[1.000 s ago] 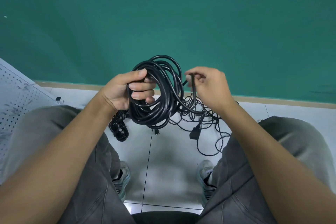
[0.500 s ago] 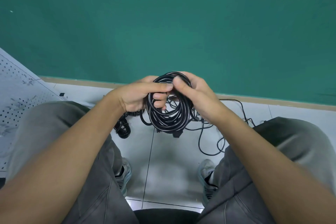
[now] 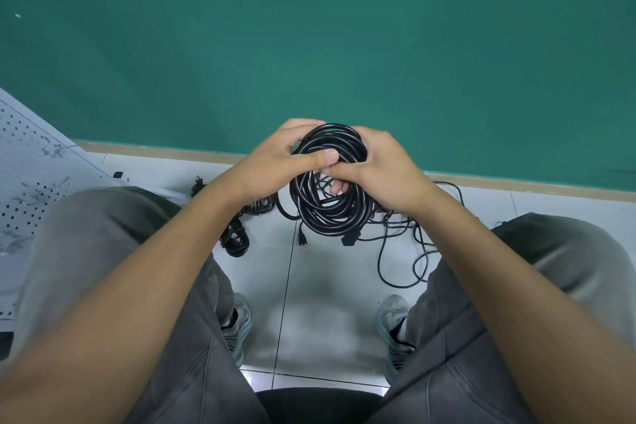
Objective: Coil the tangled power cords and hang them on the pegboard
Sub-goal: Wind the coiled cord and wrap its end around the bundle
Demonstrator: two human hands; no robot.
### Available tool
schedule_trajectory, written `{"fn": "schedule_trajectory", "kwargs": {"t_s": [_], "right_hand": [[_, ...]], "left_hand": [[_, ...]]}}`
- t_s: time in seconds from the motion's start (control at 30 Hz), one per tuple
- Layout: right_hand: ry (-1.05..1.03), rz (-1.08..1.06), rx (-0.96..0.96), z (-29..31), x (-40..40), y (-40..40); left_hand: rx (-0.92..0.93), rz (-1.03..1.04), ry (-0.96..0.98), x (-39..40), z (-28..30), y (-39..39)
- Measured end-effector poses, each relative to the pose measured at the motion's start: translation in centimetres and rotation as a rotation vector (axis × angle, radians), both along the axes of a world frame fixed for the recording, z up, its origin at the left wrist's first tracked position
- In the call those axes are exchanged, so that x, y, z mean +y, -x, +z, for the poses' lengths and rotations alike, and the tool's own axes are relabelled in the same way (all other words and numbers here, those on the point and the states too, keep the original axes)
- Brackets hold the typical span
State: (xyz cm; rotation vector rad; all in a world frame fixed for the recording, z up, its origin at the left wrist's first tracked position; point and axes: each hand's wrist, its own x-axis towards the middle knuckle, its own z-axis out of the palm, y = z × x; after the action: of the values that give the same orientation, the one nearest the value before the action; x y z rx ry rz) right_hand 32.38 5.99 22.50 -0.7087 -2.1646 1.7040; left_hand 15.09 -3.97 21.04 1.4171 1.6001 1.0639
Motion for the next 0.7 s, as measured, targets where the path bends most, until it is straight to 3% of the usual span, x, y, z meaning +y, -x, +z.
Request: {"fn": "schedule_trajectory", "kwargs": {"t_s": [0.23, 0.43, 0.53, 0.7], "right_hand": [[0.070, -0.024, 0.132, 0.3, 0.9, -0.6], [0.186, -0.039, 0.190, 0.0, 0.8, -0.3], [0.189, -0.019, 0.170, 0.1, 1.0, -0.2], [0.013, 0.010, 0.079, 0.6, 1.9, -0.4]], "left_hand": [[-0.512, 0.090, -0.034, 0.2, -0.1, -3.1], [-0.810, 0.218, -0.011, 0.4, 0.2, -4.0], [-0.833, 0.095, 0.071, 0.3, 0.8, -3.6], [-0.644, 0.004, 0.179, 0.2, 1.4, -2.3]]}}
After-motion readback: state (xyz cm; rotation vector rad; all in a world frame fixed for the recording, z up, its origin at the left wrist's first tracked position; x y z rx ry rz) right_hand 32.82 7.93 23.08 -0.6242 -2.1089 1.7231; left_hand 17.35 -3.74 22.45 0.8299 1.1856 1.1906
